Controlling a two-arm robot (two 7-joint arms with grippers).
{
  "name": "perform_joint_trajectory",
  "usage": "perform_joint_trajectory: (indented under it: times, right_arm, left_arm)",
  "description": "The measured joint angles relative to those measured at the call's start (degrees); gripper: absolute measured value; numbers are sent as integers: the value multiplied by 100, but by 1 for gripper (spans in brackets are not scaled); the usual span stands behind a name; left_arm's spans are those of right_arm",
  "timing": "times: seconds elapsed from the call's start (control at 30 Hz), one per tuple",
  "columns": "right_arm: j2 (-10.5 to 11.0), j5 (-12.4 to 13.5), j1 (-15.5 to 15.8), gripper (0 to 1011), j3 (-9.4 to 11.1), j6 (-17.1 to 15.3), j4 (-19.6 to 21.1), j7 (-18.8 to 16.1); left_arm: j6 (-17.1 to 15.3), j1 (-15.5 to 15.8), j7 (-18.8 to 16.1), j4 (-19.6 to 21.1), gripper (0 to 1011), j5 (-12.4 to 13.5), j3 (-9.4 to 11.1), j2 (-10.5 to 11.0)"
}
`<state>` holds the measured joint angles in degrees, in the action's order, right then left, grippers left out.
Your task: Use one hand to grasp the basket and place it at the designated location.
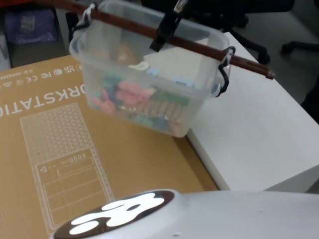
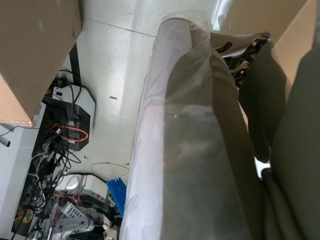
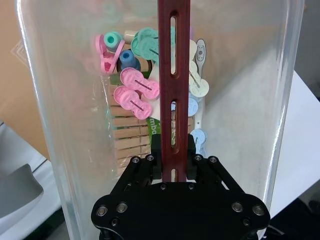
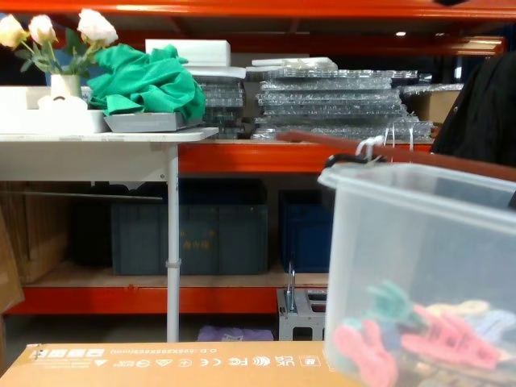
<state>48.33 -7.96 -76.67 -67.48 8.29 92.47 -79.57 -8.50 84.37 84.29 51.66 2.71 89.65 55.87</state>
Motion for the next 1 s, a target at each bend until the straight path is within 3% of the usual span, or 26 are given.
perform_joint_trajectory:
  times: [0.4,1.0]
  right_arm:
    - [305,89,-58,237,303,-513,-405,-176]
    - [495,-59,106,237,469,-894,-1328,-357]
  left_arm:
    - [0,0,0,0,0,0,0,0]
    - [0,0,0,0,0,0,0,0]
